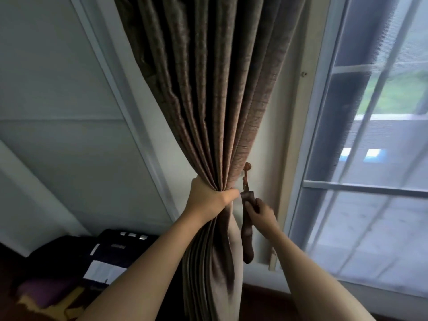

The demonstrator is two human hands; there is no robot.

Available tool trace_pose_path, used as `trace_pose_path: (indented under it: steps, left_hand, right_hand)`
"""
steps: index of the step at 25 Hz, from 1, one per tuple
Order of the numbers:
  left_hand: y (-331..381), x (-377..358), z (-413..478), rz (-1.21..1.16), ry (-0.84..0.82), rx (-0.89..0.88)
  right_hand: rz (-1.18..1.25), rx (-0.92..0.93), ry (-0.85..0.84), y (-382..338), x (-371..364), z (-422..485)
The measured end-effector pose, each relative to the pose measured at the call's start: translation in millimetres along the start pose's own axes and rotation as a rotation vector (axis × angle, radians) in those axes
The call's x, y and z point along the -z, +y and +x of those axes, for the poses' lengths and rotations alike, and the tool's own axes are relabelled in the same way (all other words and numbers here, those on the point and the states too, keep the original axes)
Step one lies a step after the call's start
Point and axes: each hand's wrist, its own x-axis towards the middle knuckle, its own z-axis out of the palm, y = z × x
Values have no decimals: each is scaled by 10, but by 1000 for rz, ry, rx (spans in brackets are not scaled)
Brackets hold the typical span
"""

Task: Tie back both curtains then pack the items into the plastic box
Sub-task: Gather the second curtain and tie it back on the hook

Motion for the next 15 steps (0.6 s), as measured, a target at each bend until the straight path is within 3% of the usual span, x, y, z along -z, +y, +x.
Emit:
trace_pose_path:
  steps: [10,15]
  left_hand:
    - [281,-1014,-407,-84,-64,-84]
    - [379,-1266,-411,-100,-62,-63]
  right_hand:
    - [-56,65,-49,432,1265,-462]
    - [-340,171,-181,424,1780,-533]
